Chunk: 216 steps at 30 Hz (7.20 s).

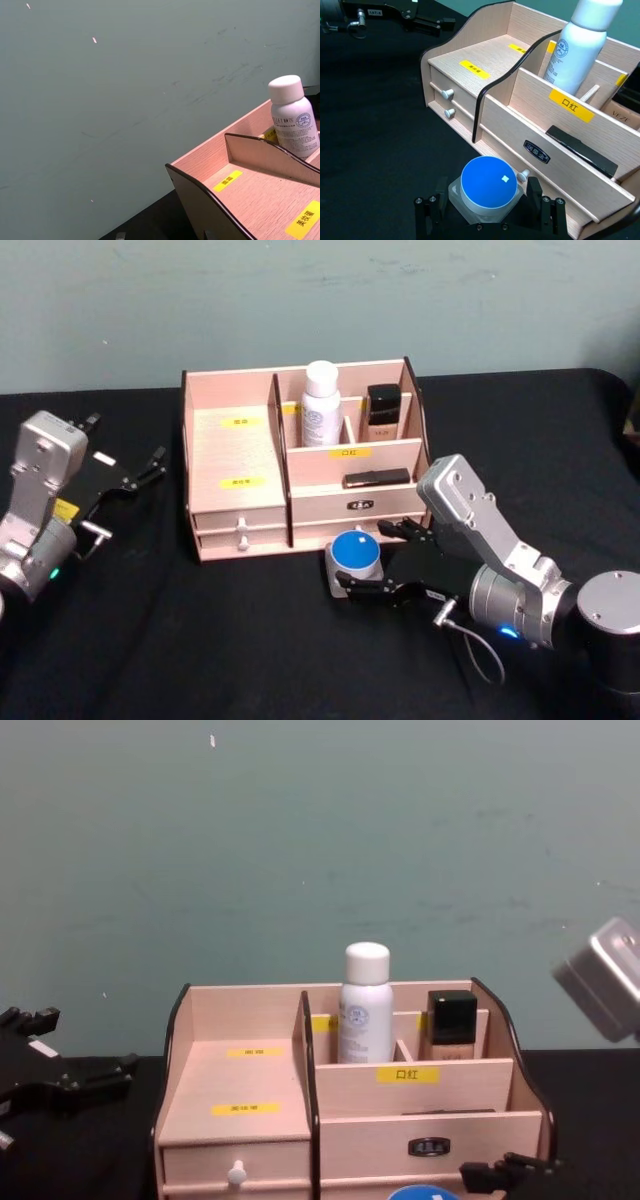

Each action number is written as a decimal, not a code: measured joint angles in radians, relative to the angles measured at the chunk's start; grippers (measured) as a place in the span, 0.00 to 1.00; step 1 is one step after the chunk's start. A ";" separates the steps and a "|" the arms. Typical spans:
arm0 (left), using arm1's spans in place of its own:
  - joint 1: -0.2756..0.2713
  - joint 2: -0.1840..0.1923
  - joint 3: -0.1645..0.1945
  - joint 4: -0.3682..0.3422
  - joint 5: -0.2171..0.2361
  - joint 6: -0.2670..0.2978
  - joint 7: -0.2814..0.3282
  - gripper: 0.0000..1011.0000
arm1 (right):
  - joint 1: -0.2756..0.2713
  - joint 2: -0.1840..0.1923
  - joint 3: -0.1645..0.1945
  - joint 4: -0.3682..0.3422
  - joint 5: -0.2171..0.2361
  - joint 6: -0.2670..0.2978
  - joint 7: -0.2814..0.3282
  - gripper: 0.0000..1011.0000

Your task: Pick up the facial cleanser and watermelon frost from the table and place them into the tiered storage box.

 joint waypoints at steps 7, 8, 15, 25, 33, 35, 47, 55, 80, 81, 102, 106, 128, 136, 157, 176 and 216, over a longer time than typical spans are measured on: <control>0.000 0.000 0.000 0.000 0.000 0.000 0.000 1.00 | 0.005 -0.010 -0.002 0.013 -0.001 -0.006 -0.001 0.99; 0.000 0.000 0.000 0.000 0.000 0.000 0.000 1.00 | 0.005 -0.011 -0.002 0.014 -0.001 -0.006 -0.001 0.99; 0.000 0.000 0.000 0.000 0.000 0.000 0.000 1.00 | 0.010 -0.020 -0.004 0.028 0.002 -0.011 -0.001 0.99; 0.000 0.000 0.000 0.000 0.000 0.000 0.000 1.00 | 0.018 -0.035 -0.009 0.050 0.010 -0.017 -0.002 0.99; 0.000 0.000 0.000 0.000 0.000 0.000 0.000 1.00 | 0.021 -0.038 -0.011 0.056 0.007 -0.014 -0.010 0.99; 0.000 0.000 0.000 0.000 0.000 0.000 0.000 1.00 | 0.021 -0.038 -0.011 0.056 0.007 -0.014 -0.009 0.99; 0.000 0.000 0.000 0.000 0.000 0.000 0.000 1.00 | 0.020 -0.037 -0.010 0.054 0.008 -0.013 -0.009 0.99; 0.000 0.000 0.000 0.000 0.000 0.000 0.000 1.00 | 0.020 -0.038 -0.009 0.054 0.009 -0.013 -0.009 0.99; 0.000 0.000 0.000 0.000 0.000 0.000 0.000 1.00 | 0.018 -0.039 -0.008 0.055 0.009 -0.010 -0.011 0.87; 0.000 0.000 0.000 0.000 0.000 0.000 0.000 1.00 | 0.018 -0.039 -0.008 0.055 0.009 -0.010 -0.011 0.85; 0.000 0.000 0.000 0.000 0.000 0.000 0.000 1.00 | 0.018 -0.039 -0.008 0.055 0.009 -0.011 -0.011 0.72; 0.000 0.000 0.000 0.000 0.000 0.000 0.000 1.00 | 0.017 -0.039 -0.007 0.057 0.011 -0.016 -0.010 0.72; 0.000 0.000 0.000 0.000 0.000 0.000 0.000 1.00 | 0.052 -0.009 -0.020 -0.085 0.052 0.012 0.030 0.71; 0.000 0.000 0.000 0.000 0.000 0.000 0.000 1.00 | 0.122 -0.045 -0.070 -0.099 0.055 0.029 0.038 0.72; 0.000 0.000 0.000 0.000 0.000 0.000 0.000 1.00 | 0.296 -0.204 -0.136 0.132 -0.002 0.019 -0.016 0.72; 0.000 0.000 0.000 0.000 0.000 0.000 0.000 1.00 | 0.345 -0.270 -0.127 0.247 -0.049 -0.001 -0.033 0.72; 0.000 0.000 0.000 0.000 0.000 0.000 0.000 1.00 | 0.320 -0.264 -0.106 0.214 -0.077 -0.042 -0.032 0.99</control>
